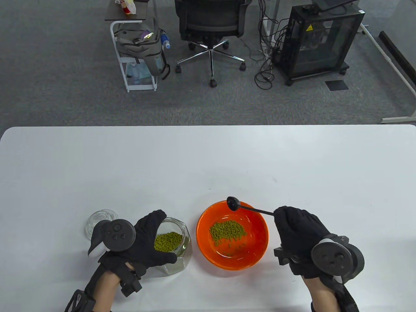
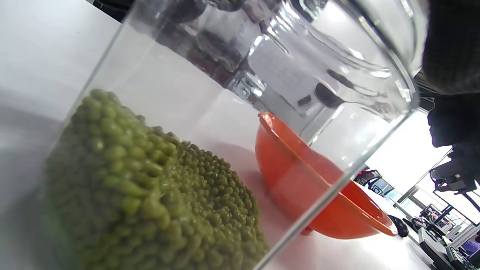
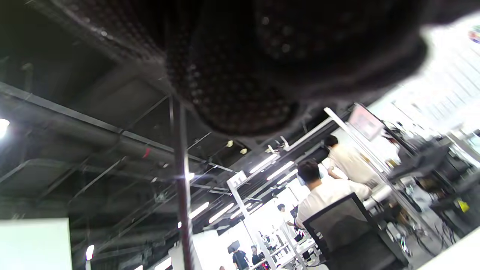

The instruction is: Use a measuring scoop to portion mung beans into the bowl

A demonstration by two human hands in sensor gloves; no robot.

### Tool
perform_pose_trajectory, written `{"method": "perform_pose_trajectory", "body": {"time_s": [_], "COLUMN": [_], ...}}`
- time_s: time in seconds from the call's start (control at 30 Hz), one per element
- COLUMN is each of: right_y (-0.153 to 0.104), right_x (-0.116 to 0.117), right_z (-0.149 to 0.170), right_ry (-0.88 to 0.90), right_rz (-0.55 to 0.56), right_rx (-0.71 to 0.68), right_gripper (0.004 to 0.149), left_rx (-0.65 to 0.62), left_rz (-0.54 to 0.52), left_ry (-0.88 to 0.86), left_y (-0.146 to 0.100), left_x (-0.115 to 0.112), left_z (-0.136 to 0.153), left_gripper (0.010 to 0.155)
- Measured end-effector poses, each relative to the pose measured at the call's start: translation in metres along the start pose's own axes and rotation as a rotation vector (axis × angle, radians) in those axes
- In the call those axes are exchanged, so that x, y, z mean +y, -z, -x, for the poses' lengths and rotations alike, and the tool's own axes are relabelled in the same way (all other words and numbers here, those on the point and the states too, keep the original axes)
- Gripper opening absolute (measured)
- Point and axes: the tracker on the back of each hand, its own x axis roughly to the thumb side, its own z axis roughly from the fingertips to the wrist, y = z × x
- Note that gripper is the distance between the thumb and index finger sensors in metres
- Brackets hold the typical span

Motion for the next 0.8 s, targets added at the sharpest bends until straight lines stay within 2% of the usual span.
{"method": "perform_pose_trajectory", "body": {"time_s": [0.2, 0.27, 0.43, 0.8], "right_y": [0.011, 0.012, 0.019, 0.022], "right_x": [0.007, 0.012, 0.032, 0.059], "right_z": [-0.001, -0.004, -0.022, -0.041], "right_ry": [0.276, 0.31, 0.444, 0.401], "right_rz": [-0.097, -0.137, -0.226, -0.333], "right_rx": [0.168, 0.207, 0.211, 0.218], "right_gripper": [0.042, 0.042, 0.043, 0.043], "left_rx": [0.001, 0.001, 0.001, 0.0], "left_rz": [0.001, 0.001, 0.001, -0.001], "left_ry": [0.002, 0.002, -0.001, -0.001], "left_y": [0.0, 0.0, 0.0, 0.0], "left_x": [0.0, 0.0, 0.0, 0.0], "left_z": [0.0, 0.0, 0.0, 0.0], "left_gripper": [0.125, 0.125, 0.125, 0.125]}}
